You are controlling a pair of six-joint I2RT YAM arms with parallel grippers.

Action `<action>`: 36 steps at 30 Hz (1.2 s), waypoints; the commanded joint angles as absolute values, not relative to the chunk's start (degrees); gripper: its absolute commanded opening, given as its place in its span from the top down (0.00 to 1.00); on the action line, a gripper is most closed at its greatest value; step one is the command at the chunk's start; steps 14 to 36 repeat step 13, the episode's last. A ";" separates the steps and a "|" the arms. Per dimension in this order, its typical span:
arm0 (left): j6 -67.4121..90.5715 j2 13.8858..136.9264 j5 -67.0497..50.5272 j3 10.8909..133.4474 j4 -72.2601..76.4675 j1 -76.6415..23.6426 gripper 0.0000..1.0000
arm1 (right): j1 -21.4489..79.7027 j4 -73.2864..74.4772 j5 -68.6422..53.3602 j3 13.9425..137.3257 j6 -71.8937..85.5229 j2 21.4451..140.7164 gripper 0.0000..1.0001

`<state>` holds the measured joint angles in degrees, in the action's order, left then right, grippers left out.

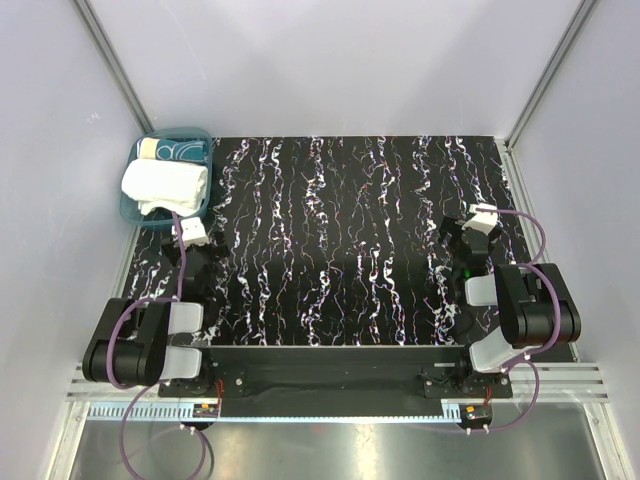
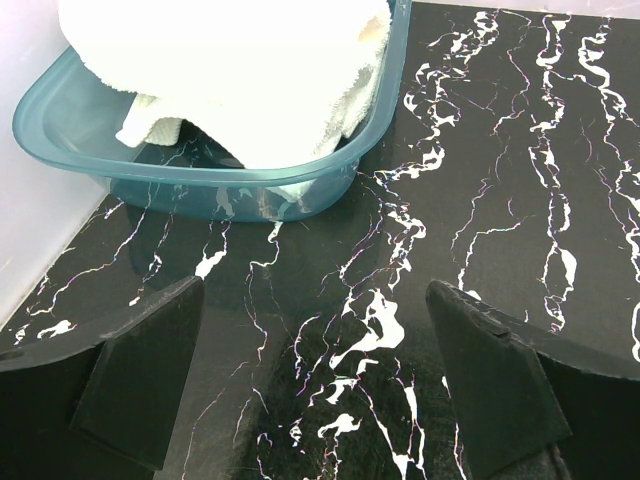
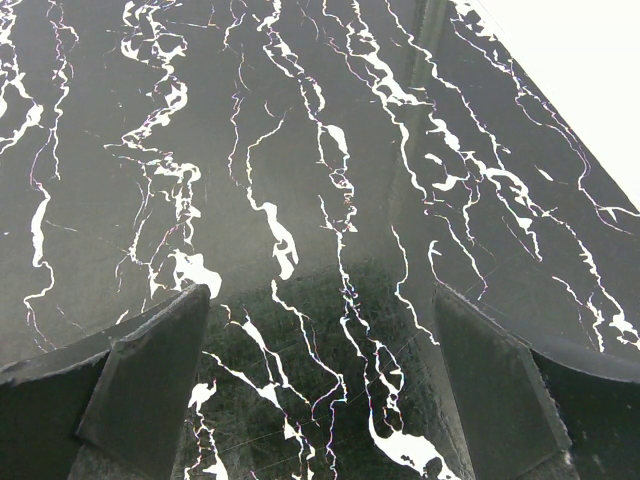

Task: Roll the towels
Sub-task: Place the rolled towel into the container

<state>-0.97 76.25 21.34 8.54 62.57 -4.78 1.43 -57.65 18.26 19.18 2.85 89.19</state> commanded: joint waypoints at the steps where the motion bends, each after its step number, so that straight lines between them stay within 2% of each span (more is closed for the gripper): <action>1: -0.09 76.55 22.50 9.93 66.18 -4.83 0.01 | 1.32 -61.35 17.75 20.30 2.81 88.59 0.00; 36: -0.09 76.55 22.50 9.93 66.18 -4.83 0.01 | 1.32 -61.35 17.84 20.30 3.08 88.77 0.00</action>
